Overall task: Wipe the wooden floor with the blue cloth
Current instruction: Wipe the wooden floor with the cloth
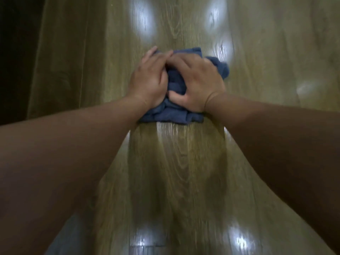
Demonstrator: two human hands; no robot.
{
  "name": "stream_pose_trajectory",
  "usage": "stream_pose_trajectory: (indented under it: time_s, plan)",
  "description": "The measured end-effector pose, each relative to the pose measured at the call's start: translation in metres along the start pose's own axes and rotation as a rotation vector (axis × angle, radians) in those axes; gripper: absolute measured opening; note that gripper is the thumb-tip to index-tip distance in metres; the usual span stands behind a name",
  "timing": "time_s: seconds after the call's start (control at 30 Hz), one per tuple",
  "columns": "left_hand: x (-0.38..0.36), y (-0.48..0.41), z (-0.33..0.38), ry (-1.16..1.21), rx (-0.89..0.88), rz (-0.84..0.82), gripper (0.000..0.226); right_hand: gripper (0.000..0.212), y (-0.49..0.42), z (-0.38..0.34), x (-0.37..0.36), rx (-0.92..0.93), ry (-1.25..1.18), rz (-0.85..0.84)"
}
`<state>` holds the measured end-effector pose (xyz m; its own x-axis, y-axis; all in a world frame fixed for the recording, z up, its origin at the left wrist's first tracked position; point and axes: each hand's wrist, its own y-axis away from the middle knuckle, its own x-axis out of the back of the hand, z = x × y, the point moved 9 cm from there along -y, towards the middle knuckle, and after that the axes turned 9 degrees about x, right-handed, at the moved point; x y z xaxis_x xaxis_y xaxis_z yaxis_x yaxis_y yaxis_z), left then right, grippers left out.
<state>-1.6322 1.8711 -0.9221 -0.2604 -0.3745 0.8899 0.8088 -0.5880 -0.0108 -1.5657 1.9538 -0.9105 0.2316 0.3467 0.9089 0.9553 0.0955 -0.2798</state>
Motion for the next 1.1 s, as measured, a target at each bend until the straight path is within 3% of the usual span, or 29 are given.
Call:
stream_pose_trajectory:
  time_s: [0.07,0.13,0.3,0.73,0.93,1.1]
  plan:
    - [0.004,0.0,0.0,-0.009,0.026,0.025,0.045,0.081,0.0,0.0,0.001,-0.058,0.045,0.013]
    - [0.007,0.01,0.006,-0.044,0.027,0.095,0.044,0.073,0.009,-0.003,0.006,-0.119,0.155,0.022]
    - [0.003,0.091,0.009,-0.118,0.084,0.205,0.047,0.062,0.066,-0.049,0.0,-0.069,0.239,-0.007]
    - [-0.024,0.39,0.084,-0.061,0.081,-0.038,0.054,0.059,0.323,-0.203,0.033,-0.066,0.014,0.067]
    - [-0.042,0.525,0.114,-0.069,0.029,-0.079,0.055,0.061,0.454,-0.278,0.04,-0.171,-0.014,-0.005]
    - [-0.05,0.623,0.129,-0.08,0.06,-0.167,0.058,0.068,0.536,-0.331,0.04,-0.109,-0.114,-0.097]
